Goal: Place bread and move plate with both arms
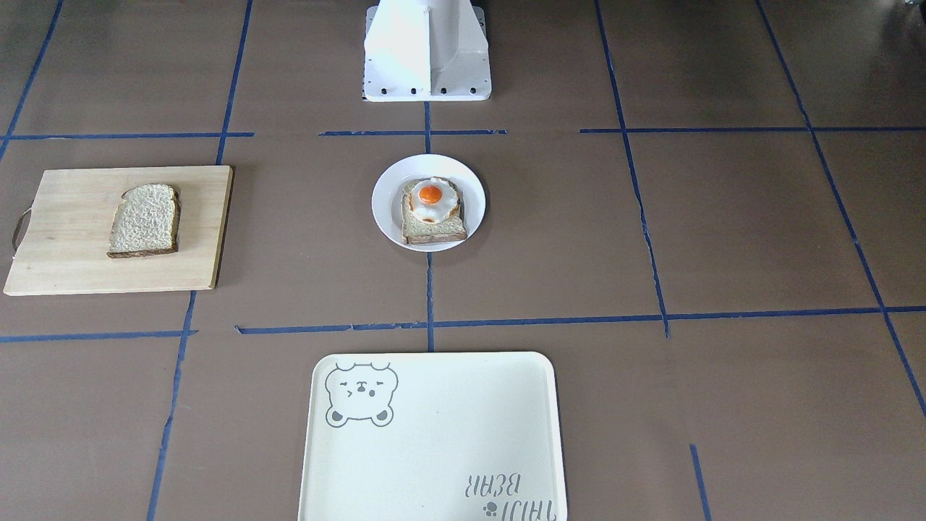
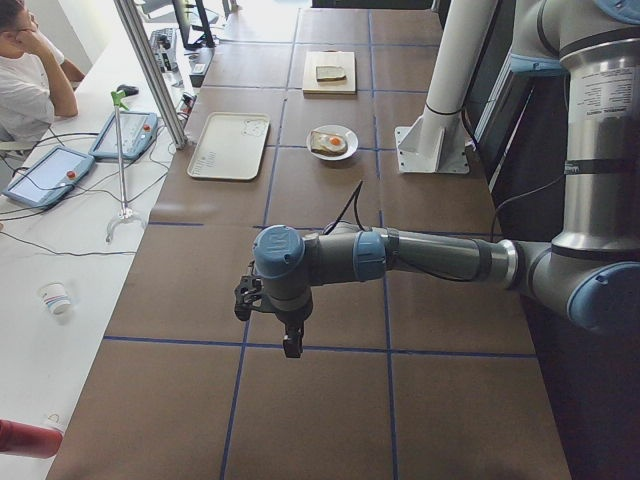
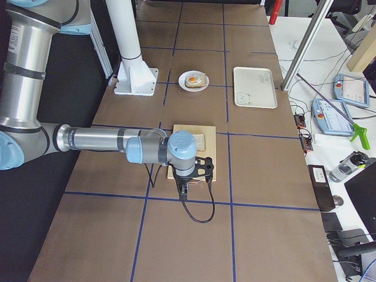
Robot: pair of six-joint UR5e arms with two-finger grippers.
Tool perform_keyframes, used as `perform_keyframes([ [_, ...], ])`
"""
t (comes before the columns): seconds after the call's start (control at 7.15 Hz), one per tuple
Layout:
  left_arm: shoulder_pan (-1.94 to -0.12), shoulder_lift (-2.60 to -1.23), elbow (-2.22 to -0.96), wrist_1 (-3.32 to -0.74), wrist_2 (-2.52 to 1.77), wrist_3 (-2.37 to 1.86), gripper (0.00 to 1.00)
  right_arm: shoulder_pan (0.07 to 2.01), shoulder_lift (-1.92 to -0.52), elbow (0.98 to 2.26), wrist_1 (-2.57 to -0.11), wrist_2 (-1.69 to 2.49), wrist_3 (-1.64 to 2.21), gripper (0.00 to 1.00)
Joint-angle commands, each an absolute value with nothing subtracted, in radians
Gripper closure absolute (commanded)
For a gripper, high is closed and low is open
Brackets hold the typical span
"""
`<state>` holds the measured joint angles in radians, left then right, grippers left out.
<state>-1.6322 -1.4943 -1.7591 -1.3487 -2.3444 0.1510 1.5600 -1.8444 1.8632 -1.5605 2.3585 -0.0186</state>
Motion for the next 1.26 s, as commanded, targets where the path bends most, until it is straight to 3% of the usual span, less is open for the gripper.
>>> perform_keyframes([
  [0.0, -1.631, -1.465, -1.790, -1.371, -2.348, 0.149, 0.00, 1.560, -1.836, 1.870, -1.568, 2.362, -0.020, 0.00],
  [1.12, -1.628, -1.456, -1.786, -1.387, -2.353, 0.155, 0.00, 1.557, -1.839, 1.864, -1.559, 2.440, -0.014, 0.00],
])
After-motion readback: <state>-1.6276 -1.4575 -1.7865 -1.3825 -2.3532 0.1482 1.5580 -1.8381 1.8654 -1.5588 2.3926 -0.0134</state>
